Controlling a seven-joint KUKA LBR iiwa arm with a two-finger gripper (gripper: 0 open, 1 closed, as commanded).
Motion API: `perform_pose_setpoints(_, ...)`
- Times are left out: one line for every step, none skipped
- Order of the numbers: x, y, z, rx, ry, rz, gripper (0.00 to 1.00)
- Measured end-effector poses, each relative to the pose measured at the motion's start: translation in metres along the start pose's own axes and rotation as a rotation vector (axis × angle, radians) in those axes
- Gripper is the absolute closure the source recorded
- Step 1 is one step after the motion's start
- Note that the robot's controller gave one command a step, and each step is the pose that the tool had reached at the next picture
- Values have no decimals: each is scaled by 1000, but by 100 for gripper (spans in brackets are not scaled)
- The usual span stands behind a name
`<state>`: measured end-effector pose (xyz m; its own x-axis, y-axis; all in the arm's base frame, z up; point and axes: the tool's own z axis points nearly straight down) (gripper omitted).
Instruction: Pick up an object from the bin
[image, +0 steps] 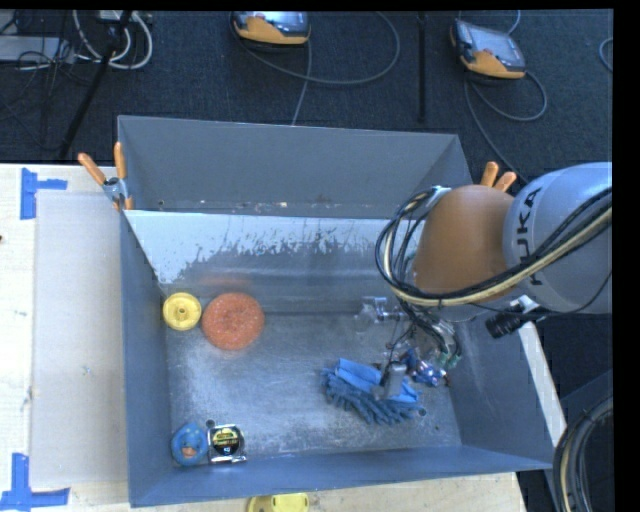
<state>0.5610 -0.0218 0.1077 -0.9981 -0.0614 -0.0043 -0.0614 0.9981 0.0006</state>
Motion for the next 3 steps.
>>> perform_pose_setpoints(-9,10,37,0,5,-38,100)
perform_pose_setpoints(-9,10,37,0,5,-38,100)
perform_pose_setpoints(-36,-19,-67,0,3,-9,100)
